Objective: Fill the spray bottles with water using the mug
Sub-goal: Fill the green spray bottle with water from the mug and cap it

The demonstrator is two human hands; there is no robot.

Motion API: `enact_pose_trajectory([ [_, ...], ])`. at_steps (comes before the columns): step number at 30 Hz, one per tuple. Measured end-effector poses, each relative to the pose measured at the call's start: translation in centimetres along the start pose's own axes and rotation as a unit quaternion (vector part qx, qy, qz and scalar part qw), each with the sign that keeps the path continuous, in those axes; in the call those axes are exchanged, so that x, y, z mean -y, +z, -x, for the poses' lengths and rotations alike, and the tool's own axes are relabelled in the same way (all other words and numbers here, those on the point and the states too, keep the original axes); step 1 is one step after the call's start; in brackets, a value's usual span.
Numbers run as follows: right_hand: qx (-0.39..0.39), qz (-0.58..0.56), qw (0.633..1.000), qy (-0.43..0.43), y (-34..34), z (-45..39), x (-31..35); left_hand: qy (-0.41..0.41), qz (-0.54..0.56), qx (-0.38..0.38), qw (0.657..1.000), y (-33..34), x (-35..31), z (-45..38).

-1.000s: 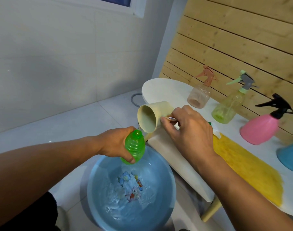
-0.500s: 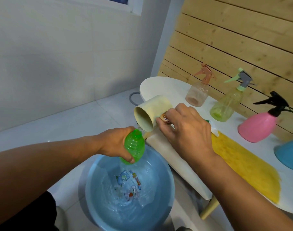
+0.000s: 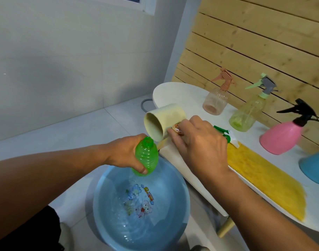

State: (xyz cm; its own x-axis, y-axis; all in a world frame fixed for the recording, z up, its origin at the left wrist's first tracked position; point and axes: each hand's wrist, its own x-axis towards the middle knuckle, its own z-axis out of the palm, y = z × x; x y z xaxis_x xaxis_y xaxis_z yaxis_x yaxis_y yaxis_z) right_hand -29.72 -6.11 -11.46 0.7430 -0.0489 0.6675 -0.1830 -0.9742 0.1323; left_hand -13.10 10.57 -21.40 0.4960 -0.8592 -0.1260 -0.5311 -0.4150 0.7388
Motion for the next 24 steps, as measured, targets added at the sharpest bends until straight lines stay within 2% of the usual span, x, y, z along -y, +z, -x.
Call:
enact_pose_trajectory([
  [3,0.076,-0.033,0.992,0.098,0.8,0.3,0.1,-0.001,0.006,-0.003,1.0,-0.2,0.4,0.5],
  [7,0.172,-0.113,0.959,0.197,2.4,0.2,0.3,-0.006,-0.006,-0.003,1.0,-0.8,0.9,1.1],
  [11,0.266,-0.178,0.903,0.286,5.6,0.5,0.7,-0.014,-0.01,-0.01,1.0,-1.1,1.3,1.6],
  [15,0.398,-0.178,0.836,0.334,12.0,3.3,0.6,-0.018,-0.01,-0.015,1.0,-1.3,2.1,1.9],
  [17,0.462,-0.167,0.808,0.326,15.0,5.7,0.6,-0.02,-0.01,-0.022,1.0,-1.4,2.3,2.0],
  [19,0.536,-0.148,0.784,0.276,17.1,8.3,0.8,-0.022,-0.001,-0.034,0.999,-1.5,2.4,2.1],
  [21,0.577,-0.106,0.782,0.211,18.5,10.9,1.2,-0.026,0.003,-0.04,0.999,-1.5,2.5,1.9],
  [24,0.573,-0.059,0.797,0.184,19.6,14.5,1.1,-0.033,0.003,-0.048,0.998,-1.6,2.8,1.8],
])
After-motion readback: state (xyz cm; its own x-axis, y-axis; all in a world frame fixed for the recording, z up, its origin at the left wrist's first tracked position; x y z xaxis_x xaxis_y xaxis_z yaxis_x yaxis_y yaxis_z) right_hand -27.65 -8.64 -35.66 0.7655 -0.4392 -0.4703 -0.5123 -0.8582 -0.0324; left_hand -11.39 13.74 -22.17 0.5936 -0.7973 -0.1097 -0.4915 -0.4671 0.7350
